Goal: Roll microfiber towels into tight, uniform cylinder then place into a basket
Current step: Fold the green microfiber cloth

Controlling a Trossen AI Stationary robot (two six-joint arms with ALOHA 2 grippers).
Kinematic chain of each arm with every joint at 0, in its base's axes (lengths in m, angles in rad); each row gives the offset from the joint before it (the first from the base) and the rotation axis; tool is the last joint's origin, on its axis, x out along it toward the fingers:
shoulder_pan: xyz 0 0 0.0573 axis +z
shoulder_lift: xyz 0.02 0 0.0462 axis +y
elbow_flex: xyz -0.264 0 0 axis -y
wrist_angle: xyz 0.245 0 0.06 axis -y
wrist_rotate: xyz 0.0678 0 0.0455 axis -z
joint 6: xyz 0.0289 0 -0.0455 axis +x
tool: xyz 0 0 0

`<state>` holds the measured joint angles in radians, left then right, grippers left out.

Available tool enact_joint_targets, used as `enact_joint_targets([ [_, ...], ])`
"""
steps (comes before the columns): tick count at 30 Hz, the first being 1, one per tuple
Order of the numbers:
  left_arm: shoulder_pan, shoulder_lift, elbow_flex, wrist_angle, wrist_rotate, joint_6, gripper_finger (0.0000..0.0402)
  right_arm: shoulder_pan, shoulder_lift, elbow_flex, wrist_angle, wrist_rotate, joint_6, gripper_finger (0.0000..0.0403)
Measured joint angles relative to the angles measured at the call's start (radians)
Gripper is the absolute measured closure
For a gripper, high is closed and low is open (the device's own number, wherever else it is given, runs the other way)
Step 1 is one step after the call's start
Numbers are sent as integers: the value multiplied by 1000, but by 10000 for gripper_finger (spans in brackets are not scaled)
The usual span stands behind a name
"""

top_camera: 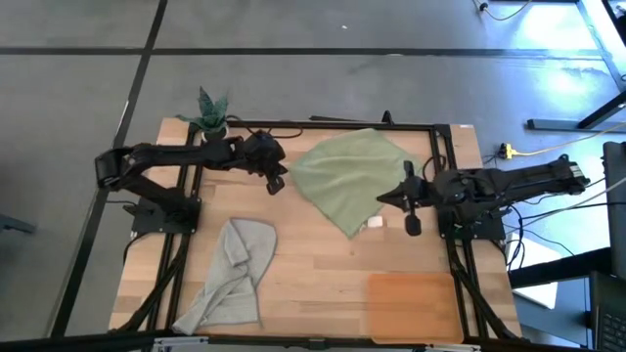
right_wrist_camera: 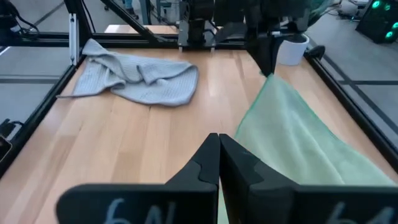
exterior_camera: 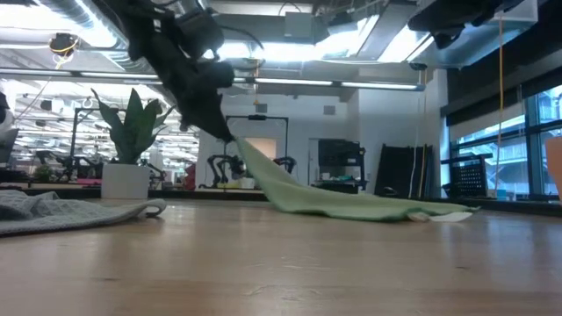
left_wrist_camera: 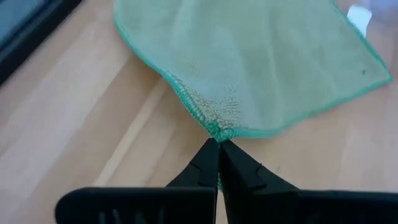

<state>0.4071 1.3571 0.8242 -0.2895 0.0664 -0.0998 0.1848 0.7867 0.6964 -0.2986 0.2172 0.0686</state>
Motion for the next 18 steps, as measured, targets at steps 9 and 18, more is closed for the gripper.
enact_joint_targets([
  [9, -13, -78, 0, -78, -29, -3, 401, 0, 112, 0, 112, -41, 31, 394],
  [18, -38, -80, 0, -102, -30, -3, 401, 0, 258, 0, 96, -222, 30, 346],
])
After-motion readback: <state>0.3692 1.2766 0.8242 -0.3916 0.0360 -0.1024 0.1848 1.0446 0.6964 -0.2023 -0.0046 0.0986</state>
